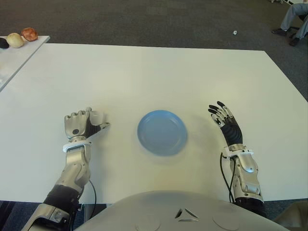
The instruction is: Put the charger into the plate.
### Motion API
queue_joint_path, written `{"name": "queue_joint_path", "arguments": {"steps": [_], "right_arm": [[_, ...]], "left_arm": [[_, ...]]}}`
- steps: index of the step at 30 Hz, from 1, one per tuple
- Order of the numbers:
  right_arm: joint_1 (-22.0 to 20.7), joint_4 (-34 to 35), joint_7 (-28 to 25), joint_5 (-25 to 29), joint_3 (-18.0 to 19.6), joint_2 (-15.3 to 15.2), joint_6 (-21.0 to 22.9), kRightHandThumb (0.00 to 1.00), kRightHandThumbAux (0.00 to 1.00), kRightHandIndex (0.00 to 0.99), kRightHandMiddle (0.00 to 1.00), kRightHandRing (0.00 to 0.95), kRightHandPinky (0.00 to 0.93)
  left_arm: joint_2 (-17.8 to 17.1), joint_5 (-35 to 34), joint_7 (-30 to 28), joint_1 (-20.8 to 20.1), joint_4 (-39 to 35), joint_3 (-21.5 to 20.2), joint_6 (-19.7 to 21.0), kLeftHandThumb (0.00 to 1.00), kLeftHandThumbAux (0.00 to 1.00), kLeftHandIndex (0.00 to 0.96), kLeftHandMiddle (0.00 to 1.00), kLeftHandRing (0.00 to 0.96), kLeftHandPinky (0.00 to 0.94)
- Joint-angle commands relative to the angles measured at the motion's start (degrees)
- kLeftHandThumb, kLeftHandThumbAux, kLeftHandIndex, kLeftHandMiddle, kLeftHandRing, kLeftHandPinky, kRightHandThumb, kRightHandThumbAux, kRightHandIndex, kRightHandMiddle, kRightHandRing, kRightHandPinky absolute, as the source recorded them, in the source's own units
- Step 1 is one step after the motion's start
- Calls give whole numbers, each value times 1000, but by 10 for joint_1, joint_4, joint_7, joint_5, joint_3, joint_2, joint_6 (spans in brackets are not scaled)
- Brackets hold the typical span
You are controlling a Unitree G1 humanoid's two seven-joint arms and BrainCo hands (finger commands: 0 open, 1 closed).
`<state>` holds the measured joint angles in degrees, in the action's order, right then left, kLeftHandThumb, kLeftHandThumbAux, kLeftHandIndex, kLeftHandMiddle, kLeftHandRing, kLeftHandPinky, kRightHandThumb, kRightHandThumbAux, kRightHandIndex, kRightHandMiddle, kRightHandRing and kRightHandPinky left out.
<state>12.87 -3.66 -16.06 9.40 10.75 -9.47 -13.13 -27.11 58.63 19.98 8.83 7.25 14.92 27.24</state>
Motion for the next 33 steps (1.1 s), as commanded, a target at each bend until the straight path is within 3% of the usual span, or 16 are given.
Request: {"name": "queue_joint_path", "arguments": {"steps": [1,14,27,33], "right_arm": [[0,-6,-1,10,4,-2,3,0,588,72,215,163,56],[0,-3,2,14,5,1,13,0,584,80,210,155,55],[-3,-12,0,13,5,0,5,0,574,77,207,152,45],[-3,-15,1,13,4,2,1,0,569,79,210,157,67]], "left_arm": [[12,18,-10,6,20,18,25,850,663,409,517,741,777],[12,23,-21,2,16,30,52,850,665,401,533,812,824],[2,9,-5,2,-12,18,16,854,665,402,544,830,836],[-7,21,-37,-8,-82,9,19,855,664,403,547,832,823]]}}
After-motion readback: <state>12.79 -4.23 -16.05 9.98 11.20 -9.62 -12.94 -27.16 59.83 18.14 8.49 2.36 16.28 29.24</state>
